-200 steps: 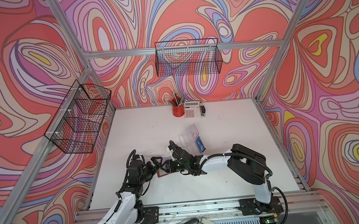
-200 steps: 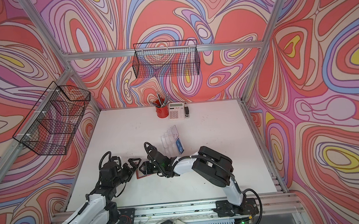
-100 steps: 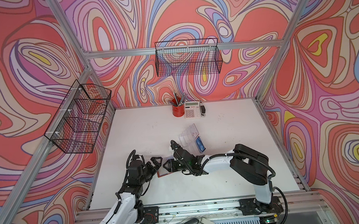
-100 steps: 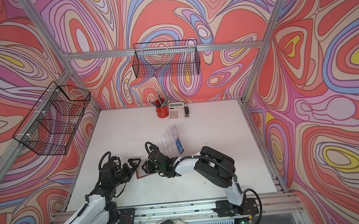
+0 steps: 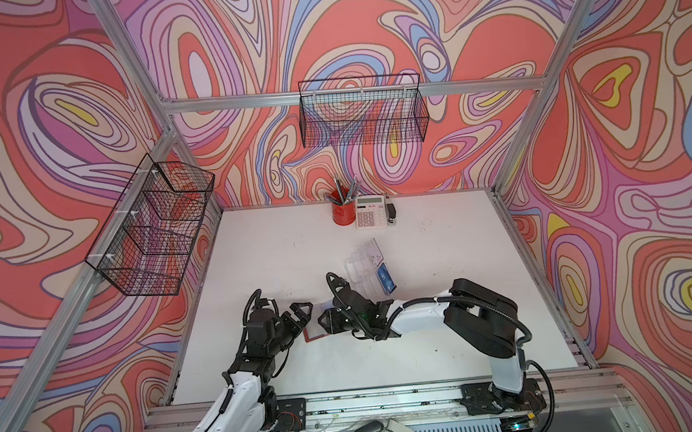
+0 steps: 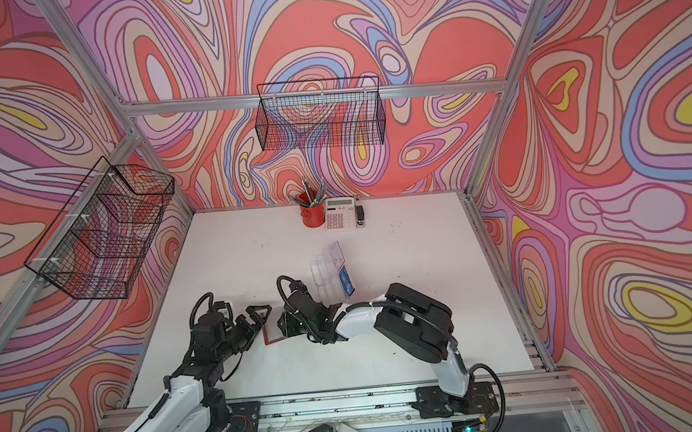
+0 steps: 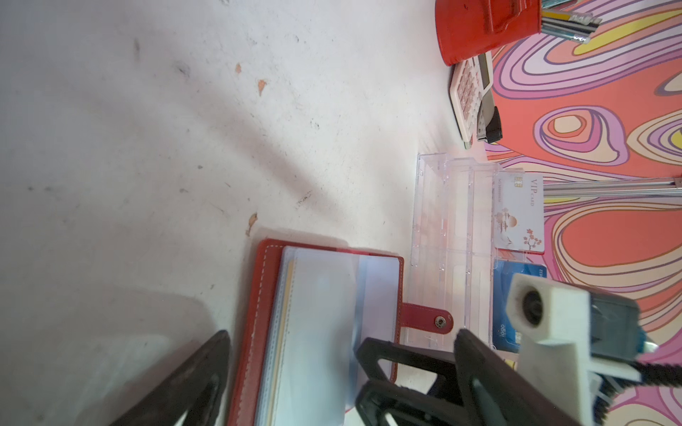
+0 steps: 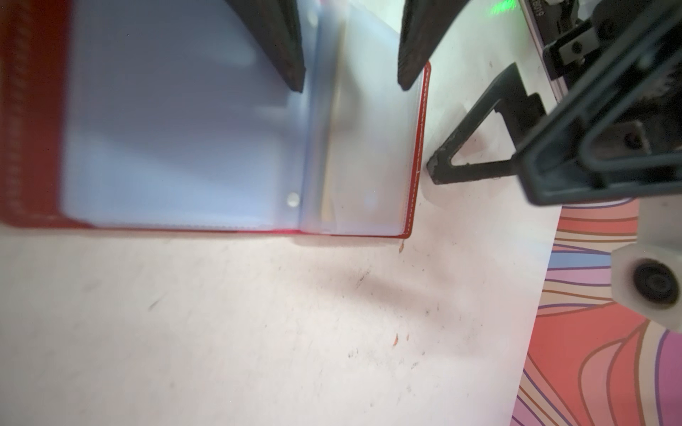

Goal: Put the credit cards into the card holder

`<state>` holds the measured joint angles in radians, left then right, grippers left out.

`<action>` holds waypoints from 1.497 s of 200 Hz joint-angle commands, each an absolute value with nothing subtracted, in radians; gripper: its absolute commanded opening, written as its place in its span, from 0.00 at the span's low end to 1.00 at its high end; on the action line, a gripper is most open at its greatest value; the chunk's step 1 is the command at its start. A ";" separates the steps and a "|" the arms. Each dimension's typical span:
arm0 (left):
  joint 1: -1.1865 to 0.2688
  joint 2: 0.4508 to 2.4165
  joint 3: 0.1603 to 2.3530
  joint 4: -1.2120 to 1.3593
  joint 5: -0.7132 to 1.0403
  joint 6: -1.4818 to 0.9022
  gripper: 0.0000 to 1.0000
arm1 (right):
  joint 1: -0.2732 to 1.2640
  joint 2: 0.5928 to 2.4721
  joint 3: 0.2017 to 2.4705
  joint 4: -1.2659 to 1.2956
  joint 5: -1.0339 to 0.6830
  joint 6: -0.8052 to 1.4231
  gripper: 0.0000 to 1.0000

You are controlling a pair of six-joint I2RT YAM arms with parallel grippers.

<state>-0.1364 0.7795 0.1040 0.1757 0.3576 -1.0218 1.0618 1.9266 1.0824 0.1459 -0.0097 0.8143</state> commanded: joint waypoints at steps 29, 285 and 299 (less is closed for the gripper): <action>-0.133 0.762 0.109 0.166 0.349 -1.018 0.96 | 1.018 1.557 1.136 -0.207 0.269 0.730 0.49; -0.132 0.787 0.109 0.172 0.340 -1.012 0.96 | 0.495 1.379 0.893 -0.187 -0.308 0.586 0.47; -0.133 0.790 0.111 0.169 0.338 -1.009 0.96 | 0.495 1.384 0.893 -0.183 -0.318 0.585 0.45</action>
<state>-0.1364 0.7868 0.1040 0.1749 0.3466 -1.0214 0.4942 1.3819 0.8993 -0.2497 -0.2302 0.5850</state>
